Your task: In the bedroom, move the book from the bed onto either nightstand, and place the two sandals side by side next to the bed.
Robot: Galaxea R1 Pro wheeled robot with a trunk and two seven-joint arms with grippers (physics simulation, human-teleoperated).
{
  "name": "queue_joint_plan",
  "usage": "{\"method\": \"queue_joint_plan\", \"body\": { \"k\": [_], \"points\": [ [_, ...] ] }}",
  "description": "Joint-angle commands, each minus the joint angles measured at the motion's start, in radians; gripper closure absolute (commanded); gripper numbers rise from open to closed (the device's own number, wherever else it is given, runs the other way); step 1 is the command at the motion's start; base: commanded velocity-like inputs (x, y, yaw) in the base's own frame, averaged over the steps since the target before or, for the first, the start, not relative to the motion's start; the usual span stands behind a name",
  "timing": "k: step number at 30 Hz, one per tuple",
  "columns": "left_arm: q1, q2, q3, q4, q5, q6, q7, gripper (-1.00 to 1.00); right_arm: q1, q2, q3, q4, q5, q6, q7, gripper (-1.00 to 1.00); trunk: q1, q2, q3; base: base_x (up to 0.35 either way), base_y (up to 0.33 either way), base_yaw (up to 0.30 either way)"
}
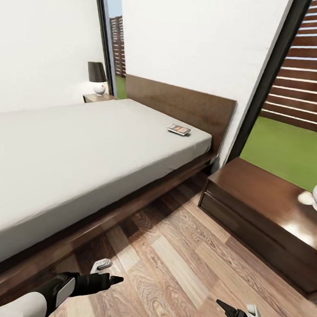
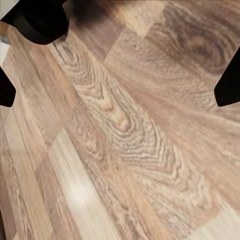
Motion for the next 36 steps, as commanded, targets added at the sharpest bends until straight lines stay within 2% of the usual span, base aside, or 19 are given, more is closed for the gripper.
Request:
{"method": "queue_joint_plan", "body": {
  "k": [1, 27, 36],
  "points": [
    [0.0, 0.001, -0.008, -0.001, 0.011, 0.007, -0.001, -1.0, -0.002, 0.0, 0.007, 0.003, -0.011, 0.01, 0.005, -1.0, 0.0, 0.0, -0.001, 0.0, 0.0, -0.204],
    [0.0, 0.001, -0.006, -0.001, 0.012, 0.007, -0.001, -1.0, -0.002, 0.0, 0.007, 0.003, -0.011, 0.011, 0.006, -1.0, 0.0, 0.0, -0.001, 0.04, 0.0, -0.266],
    [0.0, 0.001, -0.006, 0.002, 0.012, 0.007, -0.001, -1.0, -0.002, 0.0, 0.007, 0.003, -0.011, 0.011, 0.006, -1.0, 0.0, 0.0, -0.001, 0.127, 0.035, -0.144]
  ]
}}
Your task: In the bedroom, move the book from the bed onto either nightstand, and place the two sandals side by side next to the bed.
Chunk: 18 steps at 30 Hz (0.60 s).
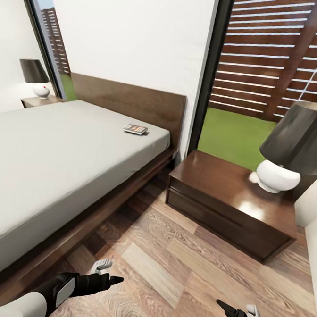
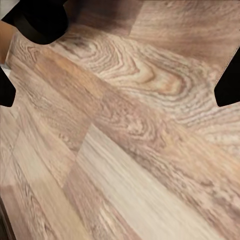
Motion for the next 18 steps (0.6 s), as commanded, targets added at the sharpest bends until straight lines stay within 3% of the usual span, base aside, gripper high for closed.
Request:
{"method": "queue_joint_plan", "body": {
  "k": [1, 18],
  "points": [
    [0.0, 0.001, -0.008, -0.001, 0.01, 0.007, -0.001, -1.0, -0.001, 0.0, 0.007, 0.003, -0.011, 0.01, 0.006, -1.0, 0.0, 0.0, -0.001, 0.156, 0.024, -0.038],
    [0.0, 0.001, -0.008, 0.0, 0.01, -0.004, 0.0, -1.0, -0.001, 0.0, 0.007, 0.003, -0.011, 0.011, 0.006, -1.0, 0.0, 0.0, -0.001, 0.196, 0.029, -0.053]
  ]
}}
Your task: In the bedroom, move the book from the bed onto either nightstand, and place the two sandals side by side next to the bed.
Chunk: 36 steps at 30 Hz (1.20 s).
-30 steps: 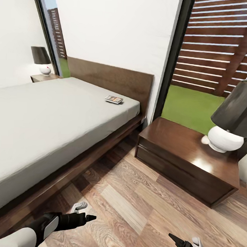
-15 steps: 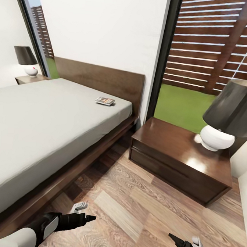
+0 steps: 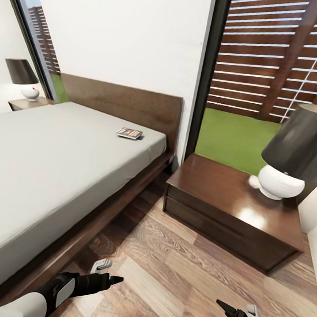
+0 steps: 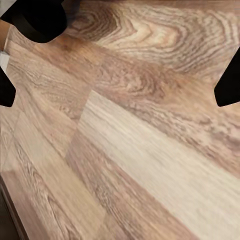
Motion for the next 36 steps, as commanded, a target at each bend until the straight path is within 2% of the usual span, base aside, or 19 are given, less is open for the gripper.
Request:
{"method": "queue_joint_plan", "body": {
  "k": [1, 15, 22, 36],
  "points": [
    [0.0, 0.001, -0.008, -0.001, 0.01, 0.007, -0.001, -1.0, -0.001, 0.0, 0.007, 0.003, -0.011, 0.01, 0.006, -1.0, 0.0, 0.0, -0.001, 0.215, 0.109, -0.099],
    [0.0, 0.001, -0.008, -0.001, 0.01, 0.005, 0.0, -1.0, -0.001, 0.0, 0.007, 0.003, -0.011, 0.01, 0.006, -1.0, 0.0, 0.0, -0.001, 0.185, 0.159, -0.188],
    [0.0, 0.001, -0.008, -0.001, 0.01, 0.005, 0.0, -1.0, -0.001, 0.0, 0.007, 0.003, -0.011, 0.01, 0.006, -1.0, 0.0, 0.0, -0.001, 0.035, 0.169, -0.109],
    [0.0, -0.004, -0.008, -0.001, 0.01, 0.005, 0.0, -1.0, -0.001, 0.0, 0.007, 0.003, -0.011, 0.01, 0.006, -1.0, 0.0, 0.0, -0.001, 0.004, 0.02, -0.072]
  ]
}}
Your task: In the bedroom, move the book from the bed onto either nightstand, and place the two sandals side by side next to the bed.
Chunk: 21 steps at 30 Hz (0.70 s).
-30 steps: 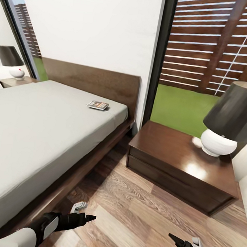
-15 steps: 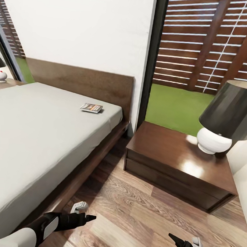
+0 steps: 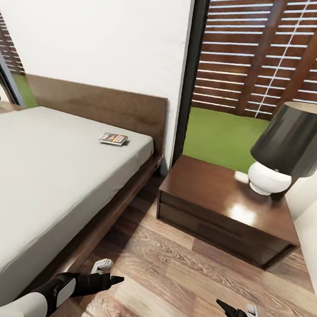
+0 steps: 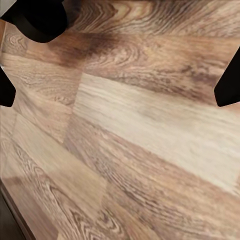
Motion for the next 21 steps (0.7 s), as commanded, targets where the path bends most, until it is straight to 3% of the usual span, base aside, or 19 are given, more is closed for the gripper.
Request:
{"method": "queue_joint_plan", "body": {
  "k": [1, 21],
  "points": [
    [0.0, 0.001, -0.008, -0.001, 0.01, 0.007, -0.001, -1.0, -0.001, 0.0, 0.007, 0.003, -0.011, 0.01, 0.005, -1.0, 0.0, 0.0, -0.001, 0.0, 0.003, -0.153],
    [0.0, 0.001, -0.007, -0.001, 0.01, 0.007, -0.001, -1.0, -0.001, 0.0, 0.007, 0.003, -0.011, 0.01, 0.005, -1.0, 0.0, 0.0, -0.001, 0.001, 0.001, -0.198]
  ]
}}
